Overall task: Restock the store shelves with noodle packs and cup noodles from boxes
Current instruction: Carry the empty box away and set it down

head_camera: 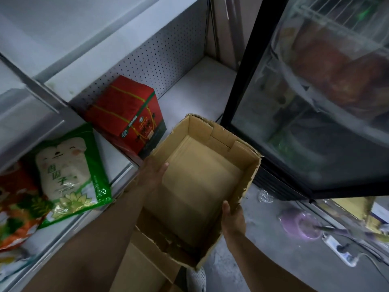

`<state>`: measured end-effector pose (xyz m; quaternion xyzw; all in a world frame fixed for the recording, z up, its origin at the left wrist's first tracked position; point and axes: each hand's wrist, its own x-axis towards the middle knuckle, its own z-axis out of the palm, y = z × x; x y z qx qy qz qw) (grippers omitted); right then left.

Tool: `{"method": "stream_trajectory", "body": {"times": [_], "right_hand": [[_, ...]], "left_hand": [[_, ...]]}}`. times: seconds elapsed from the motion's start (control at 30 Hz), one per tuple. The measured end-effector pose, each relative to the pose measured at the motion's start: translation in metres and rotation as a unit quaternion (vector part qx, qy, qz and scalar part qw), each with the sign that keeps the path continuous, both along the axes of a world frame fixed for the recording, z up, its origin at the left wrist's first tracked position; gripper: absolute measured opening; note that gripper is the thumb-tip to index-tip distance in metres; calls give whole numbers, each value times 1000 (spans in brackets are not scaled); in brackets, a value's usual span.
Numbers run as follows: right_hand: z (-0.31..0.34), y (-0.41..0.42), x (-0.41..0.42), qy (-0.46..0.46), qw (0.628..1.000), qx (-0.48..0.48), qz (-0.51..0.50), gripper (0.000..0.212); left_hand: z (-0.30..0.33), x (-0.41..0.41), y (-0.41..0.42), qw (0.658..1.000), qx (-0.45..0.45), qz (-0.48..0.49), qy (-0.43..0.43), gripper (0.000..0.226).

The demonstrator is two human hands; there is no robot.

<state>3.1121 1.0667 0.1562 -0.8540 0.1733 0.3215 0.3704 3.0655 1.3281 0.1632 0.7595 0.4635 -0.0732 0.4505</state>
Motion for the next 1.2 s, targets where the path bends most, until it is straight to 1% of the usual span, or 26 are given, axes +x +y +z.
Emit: {"method": "stream_trajectory", "body": {"times": [0.1,0.2,0.37,0.53,0.67,0.73,0.8,0.83,0.9,0.93,0.97,1.03,1.07,1.1,1.2], "right_hand": [[-9,5,-1,-9,1000,-17,-23,51],[-15,10,-3,-10,999,-24,-40,48],[-31,20,-4,-13,996,-50,-69,54],[-44,23,0,-11,994,-64,-92,50],[-50,18,3,-14,993,-89,-77,49],[-50,12,7,-21,991,-104,-82,45],[-52,7,11,-39,990,-99,-92,42],[-53,5,13,-47,990,-92,-100,41],[-53,0,16,-55,987,-86,-121,40],[-53,-3,18,-57,986,-88,-129,40],[-52,-7,21,-58,985,-91,-134,40],[-49,-14,24,-58,985,-96,-133,41],[-48,-19,26,-58,985,-97,-130,41],[-46,-24,27,-57,985,-99,-126,42],[-38,-38,32,-44,987,-103,-116,42]], "left_hand": [[-15,10,10,1000,21,-9,-2,77],[-30,18,24,998,40,-25,32,79],[-55,34,41,993,86,-29,72,75],[-78,38,51,994,65,-16,81,83],[-80,40,50,995,46,4,86,71],[-79,40,45,995,36,19,88,66],[-78,40,42,995,34,23,89,63],[-80,39,41,995,28,21,93,64],[-88,36,40,993,23,20,116,79],[-93,34,38,992,26,18,125,83],[-94,33,33,991,30,17,129,76],[-85,29,21,990,49,19,131,53],[-80,26,16,989,55,21,137,46],[-76,24,12,987,57,26,149,43],[-64,12,6,981,55,61,174,44]]}}
